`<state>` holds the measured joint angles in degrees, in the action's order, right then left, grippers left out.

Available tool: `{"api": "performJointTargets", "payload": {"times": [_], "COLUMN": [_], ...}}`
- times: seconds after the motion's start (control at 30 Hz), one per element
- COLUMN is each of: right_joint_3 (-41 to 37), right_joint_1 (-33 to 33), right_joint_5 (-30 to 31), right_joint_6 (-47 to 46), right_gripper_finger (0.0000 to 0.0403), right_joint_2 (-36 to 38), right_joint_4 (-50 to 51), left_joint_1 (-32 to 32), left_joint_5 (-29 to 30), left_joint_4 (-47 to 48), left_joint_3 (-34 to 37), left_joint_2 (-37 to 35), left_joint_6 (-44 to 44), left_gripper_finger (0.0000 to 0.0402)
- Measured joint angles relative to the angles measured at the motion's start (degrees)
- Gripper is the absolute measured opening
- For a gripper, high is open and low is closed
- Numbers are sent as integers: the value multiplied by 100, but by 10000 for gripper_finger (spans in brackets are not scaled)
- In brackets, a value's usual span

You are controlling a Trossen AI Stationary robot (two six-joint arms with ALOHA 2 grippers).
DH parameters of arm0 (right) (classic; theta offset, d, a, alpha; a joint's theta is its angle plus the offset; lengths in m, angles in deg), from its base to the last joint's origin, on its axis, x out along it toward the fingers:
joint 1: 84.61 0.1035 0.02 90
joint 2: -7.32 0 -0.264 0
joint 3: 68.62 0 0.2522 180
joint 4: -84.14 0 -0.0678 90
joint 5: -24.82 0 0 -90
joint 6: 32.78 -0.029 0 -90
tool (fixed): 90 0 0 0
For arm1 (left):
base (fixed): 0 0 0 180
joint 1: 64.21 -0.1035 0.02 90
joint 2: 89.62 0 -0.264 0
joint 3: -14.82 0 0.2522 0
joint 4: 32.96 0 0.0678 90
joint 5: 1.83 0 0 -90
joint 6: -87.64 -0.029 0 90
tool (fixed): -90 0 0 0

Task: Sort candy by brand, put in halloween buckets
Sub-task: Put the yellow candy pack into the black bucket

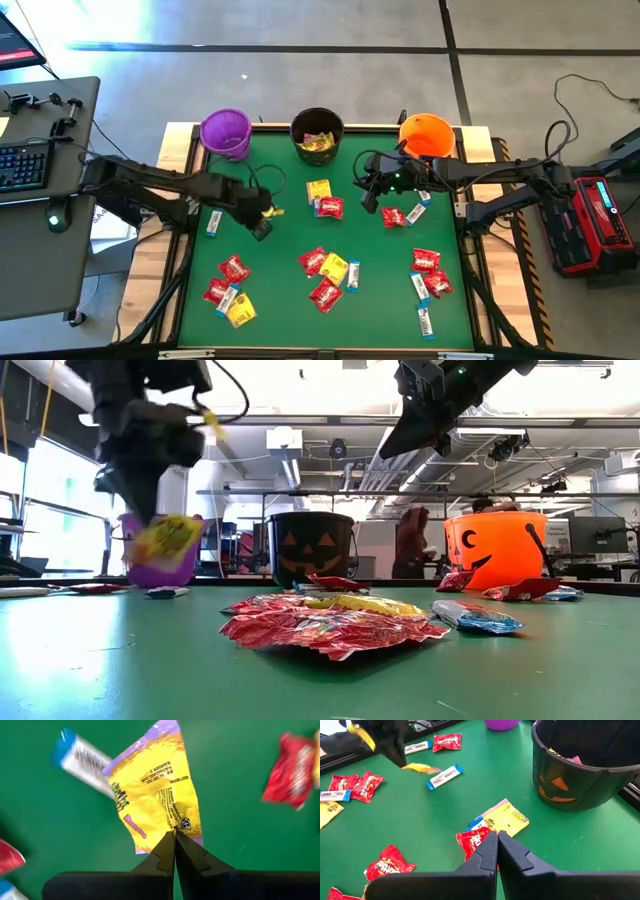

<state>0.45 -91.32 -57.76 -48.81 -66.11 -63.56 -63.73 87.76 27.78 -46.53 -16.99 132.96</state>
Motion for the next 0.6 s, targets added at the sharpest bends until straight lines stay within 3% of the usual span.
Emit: {"api": "performJointTargets", "payload": {"times": [0.33, 0.6], "right_joint_3": [0, 0], "right_joint_1": [0, 0], "right_joint_5": [2, 2], "right_joint_6": [-44, -44], "right_gripper_finger": [0, 0], "right_joint_2": [0, 0], "right_joint_4": [0, 0], "left_joint_1": [-1258, -2300], "left_joint_5": [585, 324], "left_joint_4": [-158, -738], "left_joint_3": [-1147, -1963], "left_joint_2": [22, 459], "left_joint_6": [-994, -2096], "left_gripper_finger": [0, 0]}}
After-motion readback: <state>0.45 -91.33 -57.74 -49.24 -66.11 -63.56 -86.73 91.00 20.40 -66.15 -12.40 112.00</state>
